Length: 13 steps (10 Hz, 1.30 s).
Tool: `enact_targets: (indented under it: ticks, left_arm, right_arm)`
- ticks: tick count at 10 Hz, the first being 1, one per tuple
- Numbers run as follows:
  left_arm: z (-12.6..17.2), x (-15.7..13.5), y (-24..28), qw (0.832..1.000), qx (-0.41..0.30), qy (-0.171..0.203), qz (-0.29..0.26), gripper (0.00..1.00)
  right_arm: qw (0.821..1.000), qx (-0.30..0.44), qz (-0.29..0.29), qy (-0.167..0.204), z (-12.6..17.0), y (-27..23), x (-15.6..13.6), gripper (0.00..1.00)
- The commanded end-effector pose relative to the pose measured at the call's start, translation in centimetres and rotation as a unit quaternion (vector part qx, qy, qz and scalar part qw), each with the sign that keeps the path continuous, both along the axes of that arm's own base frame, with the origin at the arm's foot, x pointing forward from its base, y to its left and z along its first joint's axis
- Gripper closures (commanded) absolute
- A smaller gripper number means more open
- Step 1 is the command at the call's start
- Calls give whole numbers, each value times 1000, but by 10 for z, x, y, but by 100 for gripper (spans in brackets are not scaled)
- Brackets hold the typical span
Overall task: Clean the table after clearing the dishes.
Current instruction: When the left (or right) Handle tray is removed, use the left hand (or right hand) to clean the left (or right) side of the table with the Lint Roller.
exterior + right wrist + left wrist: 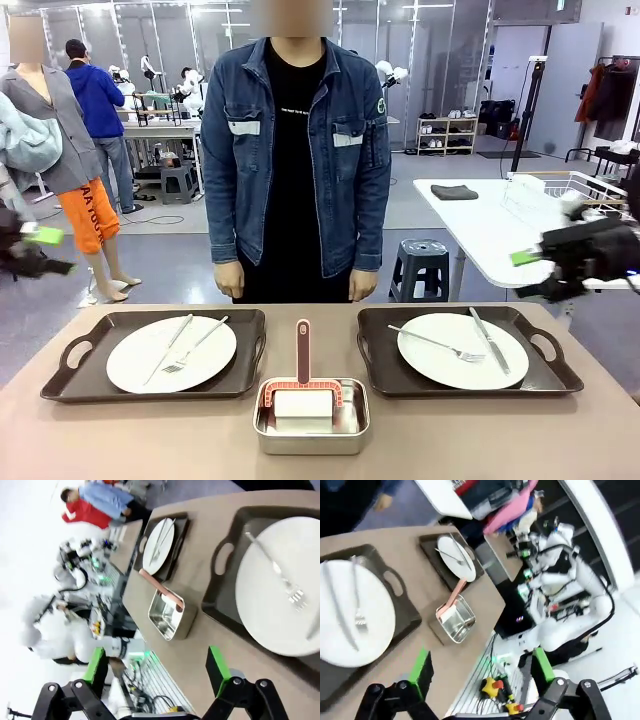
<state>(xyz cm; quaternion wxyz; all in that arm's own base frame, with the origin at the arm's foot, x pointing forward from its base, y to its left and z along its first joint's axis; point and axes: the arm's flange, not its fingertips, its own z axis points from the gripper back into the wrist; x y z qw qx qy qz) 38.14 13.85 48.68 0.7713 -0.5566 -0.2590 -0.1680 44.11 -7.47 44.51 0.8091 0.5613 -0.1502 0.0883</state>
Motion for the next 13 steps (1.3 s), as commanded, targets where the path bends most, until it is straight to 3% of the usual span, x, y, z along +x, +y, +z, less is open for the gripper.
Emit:
enact_targets:
  ticks: [1, 3, 5, 7, 8, 9, 13]
  left_arm:
    - [-20, -16, 49, 997, -36, 28, 66, 0]
    - [-38, -58, 111, 989, -42, 62, 129, 0]
    - [-44, -85, 140, 980, -47, 78, 174, 0]
    - [-45, -81, 138, 979, -37, 88, 180, 0]
    - [-50, -89, 150, 979, -41, 71, 186, 0]
    - [-50, -89, 150, 979, -41, 71, 186, 0]
    - [-50, -89, 150, 979, -41, 71, 186, 0]
  right_arm:
    - [997, 48, -58, 1, -24, -57, -19, 0]
    - [993, 54, -108, 17, -46, -121, -57, 0]
    - [987, 61, -147, 32, -64, -156, -82, 0]
    - [986, 55, -151, 39, -75, -159, -85, 0]
    - [988, 23, -149, 32, -77, -153, -80, 0]
    - [983, 63, -164, 50, -73, -170, -89, 0]
    - [983, 63, -164, 50, -73, -170, -89, 0]
